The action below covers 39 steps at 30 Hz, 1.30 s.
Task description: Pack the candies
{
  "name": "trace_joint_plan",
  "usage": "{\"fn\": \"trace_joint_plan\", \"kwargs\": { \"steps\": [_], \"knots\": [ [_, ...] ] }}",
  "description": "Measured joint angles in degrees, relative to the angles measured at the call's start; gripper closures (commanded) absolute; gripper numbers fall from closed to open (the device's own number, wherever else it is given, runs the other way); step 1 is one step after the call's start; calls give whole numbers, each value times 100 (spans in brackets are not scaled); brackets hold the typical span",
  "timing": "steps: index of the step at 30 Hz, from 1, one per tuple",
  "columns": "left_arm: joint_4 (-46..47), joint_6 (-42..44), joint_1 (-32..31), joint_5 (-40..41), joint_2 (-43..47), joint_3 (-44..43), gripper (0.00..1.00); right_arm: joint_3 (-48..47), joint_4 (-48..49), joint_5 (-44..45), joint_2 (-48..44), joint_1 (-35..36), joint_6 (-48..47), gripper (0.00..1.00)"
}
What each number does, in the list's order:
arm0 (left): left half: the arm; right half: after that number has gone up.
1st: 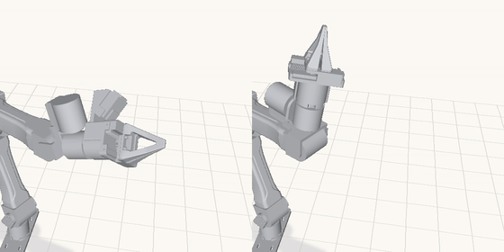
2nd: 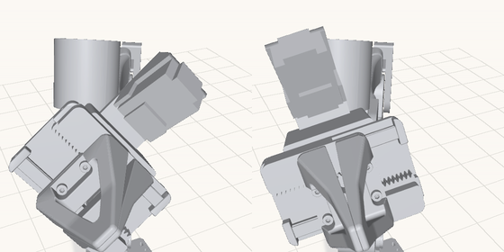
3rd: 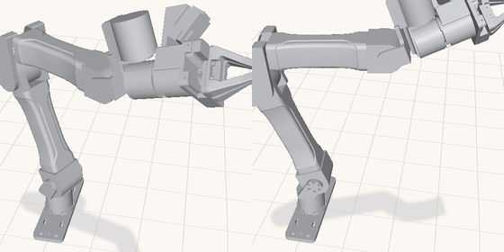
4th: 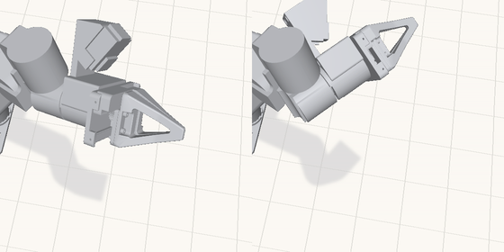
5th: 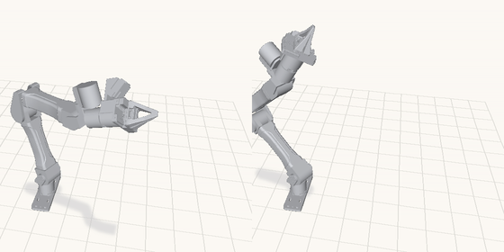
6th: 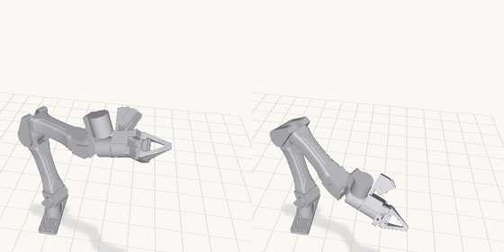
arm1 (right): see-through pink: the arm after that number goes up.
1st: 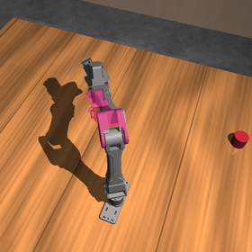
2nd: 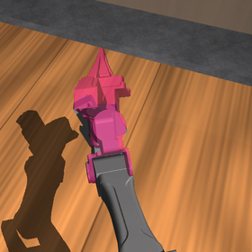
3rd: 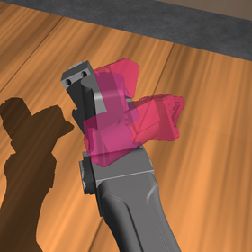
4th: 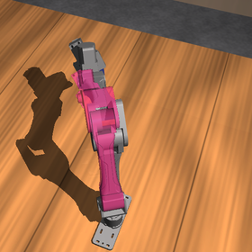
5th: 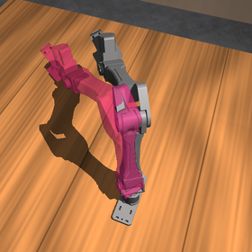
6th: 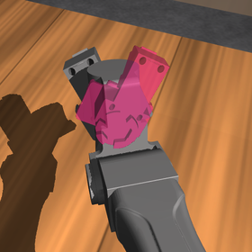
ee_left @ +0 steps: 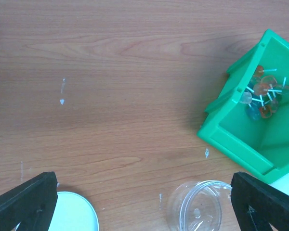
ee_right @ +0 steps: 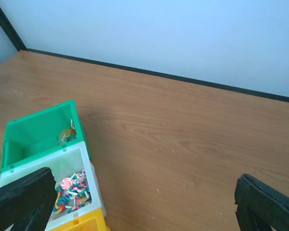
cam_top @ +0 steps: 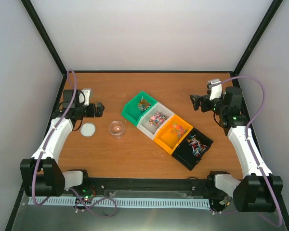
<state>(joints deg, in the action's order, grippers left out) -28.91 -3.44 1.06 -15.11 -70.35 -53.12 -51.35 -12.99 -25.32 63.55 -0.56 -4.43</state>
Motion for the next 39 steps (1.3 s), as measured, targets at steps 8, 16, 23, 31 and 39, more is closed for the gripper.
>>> {"fn": "trace_joint_plan", "kwargs": {
  "steps": [8, 16, 23, 31, 39],
  "knots": [
    [-122, 861, 649, -417, 90, -271, 0, -229, 83, -999, 149, 2, 31, 0],
    [-308, 1915, 1449, -411, -254, -391, 0, -595, 66, -1596, 597, 0, 61, 0],
    [-444, 2651, 2188, -328, -1425, -793, 0, -614, -92, -1502, 831, 0, 17, 0],
    [-332, 2988, 2413, -50, -2691, -1126, 0, -835, -466, -1167, 1392, -20, -46, 0],
    [-205, 3034, 2413, 186, -3659, -1742, 0, -981, -592, -925, 1523, -66, -22, 0]
  ]
}}
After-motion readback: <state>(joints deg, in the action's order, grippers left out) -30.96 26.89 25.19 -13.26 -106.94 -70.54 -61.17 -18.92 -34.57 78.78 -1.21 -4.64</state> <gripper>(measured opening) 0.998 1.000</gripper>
